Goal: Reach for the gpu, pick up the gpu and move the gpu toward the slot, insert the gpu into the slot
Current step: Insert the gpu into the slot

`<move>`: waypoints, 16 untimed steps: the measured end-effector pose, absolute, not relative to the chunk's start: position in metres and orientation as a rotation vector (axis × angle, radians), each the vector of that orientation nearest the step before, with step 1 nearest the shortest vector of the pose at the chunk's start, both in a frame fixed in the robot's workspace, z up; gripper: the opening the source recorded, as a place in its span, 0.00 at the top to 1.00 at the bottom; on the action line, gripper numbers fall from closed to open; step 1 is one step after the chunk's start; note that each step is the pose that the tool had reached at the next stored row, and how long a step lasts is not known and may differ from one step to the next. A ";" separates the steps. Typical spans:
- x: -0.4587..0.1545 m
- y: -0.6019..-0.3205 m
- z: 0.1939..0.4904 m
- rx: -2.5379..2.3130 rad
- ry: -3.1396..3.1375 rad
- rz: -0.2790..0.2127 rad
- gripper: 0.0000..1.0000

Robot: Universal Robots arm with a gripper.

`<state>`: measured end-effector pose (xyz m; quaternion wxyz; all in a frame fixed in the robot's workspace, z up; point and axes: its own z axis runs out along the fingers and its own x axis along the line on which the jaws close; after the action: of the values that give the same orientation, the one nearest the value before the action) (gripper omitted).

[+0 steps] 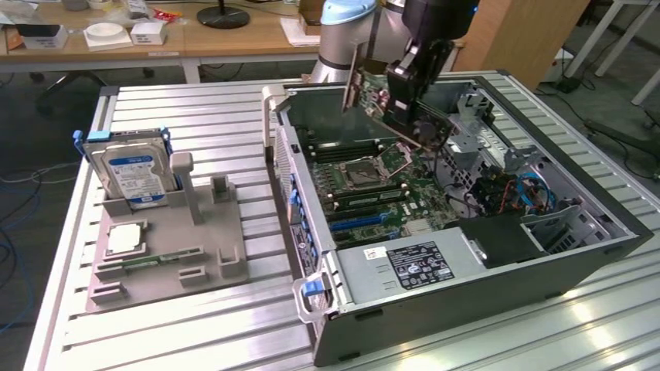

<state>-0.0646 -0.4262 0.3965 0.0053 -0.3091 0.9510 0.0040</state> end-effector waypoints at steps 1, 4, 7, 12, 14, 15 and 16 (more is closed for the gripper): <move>-0.065 -0.426 0.397 -0.997 2.968 0.013 0.73; -0.065 -0.426 0.397 -1.077 2.940 0.013 0.73; -0.065 -0.426 0.397 -1.156 2.910 0.013 0.73; -0.065 -0.426 0.396 -1.275 2.861 0.014 0.73; -0.065 -0.426 0.396 -1.321 2.840 0.014 0.73; -0.065 -0.426 0.397 -1.346 2.828 0.014 0.73; -0.065 -0.426 0.397 -1.371 2.816 0.015 0.73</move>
<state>-0.0646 -0.4262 0.3965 0.0047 -0.4376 0.8991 0.0047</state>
